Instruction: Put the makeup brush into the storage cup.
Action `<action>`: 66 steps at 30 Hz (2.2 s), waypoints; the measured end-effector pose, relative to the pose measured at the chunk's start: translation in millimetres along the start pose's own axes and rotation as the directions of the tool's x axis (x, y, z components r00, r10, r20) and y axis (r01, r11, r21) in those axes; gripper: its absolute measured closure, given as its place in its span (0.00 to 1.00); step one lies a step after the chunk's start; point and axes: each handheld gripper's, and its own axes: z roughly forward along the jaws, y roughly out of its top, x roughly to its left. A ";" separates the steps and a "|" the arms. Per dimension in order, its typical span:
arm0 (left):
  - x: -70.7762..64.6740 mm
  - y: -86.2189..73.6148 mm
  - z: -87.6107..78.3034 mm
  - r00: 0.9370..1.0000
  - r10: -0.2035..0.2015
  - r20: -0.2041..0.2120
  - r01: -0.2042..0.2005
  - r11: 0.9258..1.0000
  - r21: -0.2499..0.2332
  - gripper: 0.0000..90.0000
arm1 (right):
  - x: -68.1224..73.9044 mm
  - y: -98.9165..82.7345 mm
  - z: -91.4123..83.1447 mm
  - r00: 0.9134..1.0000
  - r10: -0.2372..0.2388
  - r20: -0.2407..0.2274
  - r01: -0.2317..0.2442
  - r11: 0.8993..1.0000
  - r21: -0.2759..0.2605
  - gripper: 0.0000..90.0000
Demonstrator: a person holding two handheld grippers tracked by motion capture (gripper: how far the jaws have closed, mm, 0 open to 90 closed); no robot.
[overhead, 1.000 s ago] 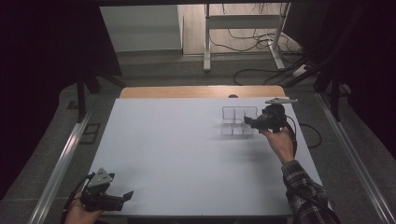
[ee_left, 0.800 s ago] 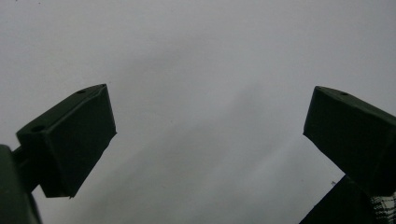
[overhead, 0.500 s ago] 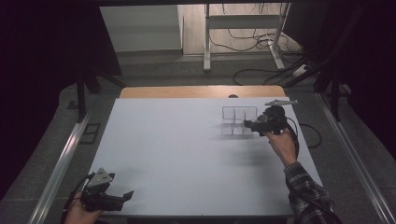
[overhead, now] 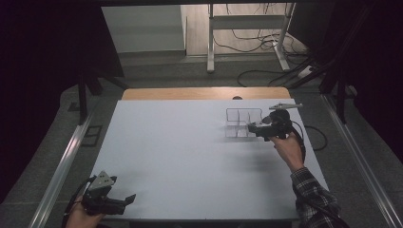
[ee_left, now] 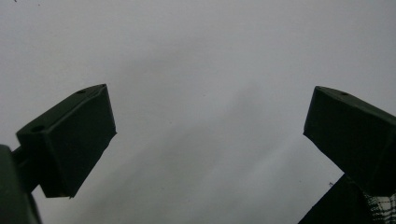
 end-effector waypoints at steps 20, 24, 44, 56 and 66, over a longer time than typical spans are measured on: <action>0.4 -0.2 0.5 1.000 -0.004 0.000 0.004 1.000 0.004 0.03 | 5.7 -9.1 -8.0 0.999 -0.045 0.005 0.045 0.999 0.027 0.01; 0.6 -0.3 0.6 1.000 -0.005 0.000 0.005 1.000 0.003 0.03 | 6.4 -10.6 -8.9 0.999 -0.050 0.001 0.049 0.998 0.034 0.02; 1.6 -0.5 0.1 1.000 -0.014 -0.006 0.014 1.000 0.000 0.02 | 14.3 -26.1 -16.3 0.997 -0.074 -0.008 0.074 0.995 0.064 0.02; 2.3 -0.6 -0.1 1.000 -0.019 -0.011 0.019 1.000 0.000 0.02 | 20.3 -32.6 -19.6 0.994 -0.113 -0.002 0.113 0.991 0.074 0.02; 3.1 -0.5 -1.5 0.999 -0.027 -0.022 0.027 1.000 -0.011 0.02 | 22.4 -38.9 -23.7 0.992 -0.126 -0.001 0.126 0.989 0.082 0.02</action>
